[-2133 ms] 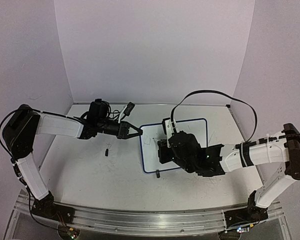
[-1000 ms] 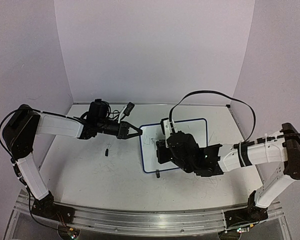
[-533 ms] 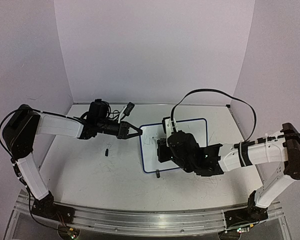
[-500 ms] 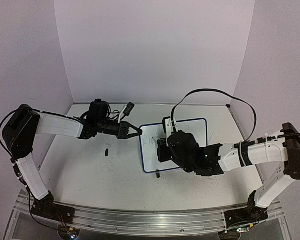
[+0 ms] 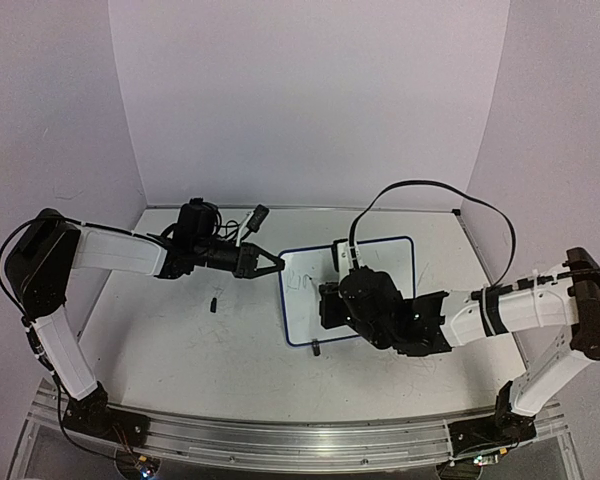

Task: Write a sentence on the whiteboard

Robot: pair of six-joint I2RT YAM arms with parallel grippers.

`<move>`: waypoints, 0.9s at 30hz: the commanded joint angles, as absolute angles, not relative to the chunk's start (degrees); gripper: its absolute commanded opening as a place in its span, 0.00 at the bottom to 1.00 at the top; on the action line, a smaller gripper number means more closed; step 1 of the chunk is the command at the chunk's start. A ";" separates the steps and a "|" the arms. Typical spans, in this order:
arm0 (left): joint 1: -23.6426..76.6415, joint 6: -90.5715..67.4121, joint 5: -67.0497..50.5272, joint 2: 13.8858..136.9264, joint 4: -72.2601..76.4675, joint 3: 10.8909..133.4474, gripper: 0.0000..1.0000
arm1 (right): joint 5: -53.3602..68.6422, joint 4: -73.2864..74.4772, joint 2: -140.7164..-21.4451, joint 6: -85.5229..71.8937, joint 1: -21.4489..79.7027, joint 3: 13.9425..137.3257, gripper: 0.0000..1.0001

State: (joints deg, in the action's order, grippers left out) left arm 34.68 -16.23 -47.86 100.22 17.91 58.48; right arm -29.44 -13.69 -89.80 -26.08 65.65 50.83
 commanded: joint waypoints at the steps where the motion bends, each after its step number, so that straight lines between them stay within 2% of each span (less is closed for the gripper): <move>1: 34.63 -15.91 -49.82 98.00 18.13 58.41 0.00 | -30.13 -11.16 -90.14 -27.68 65.04 49.64 0.00; 27: 34.63 -15.99 -49.92 98.17 18.11 58.46 0.00 | -30.07 -9.58 -89.84 -29.25 65.63 48.60 0.00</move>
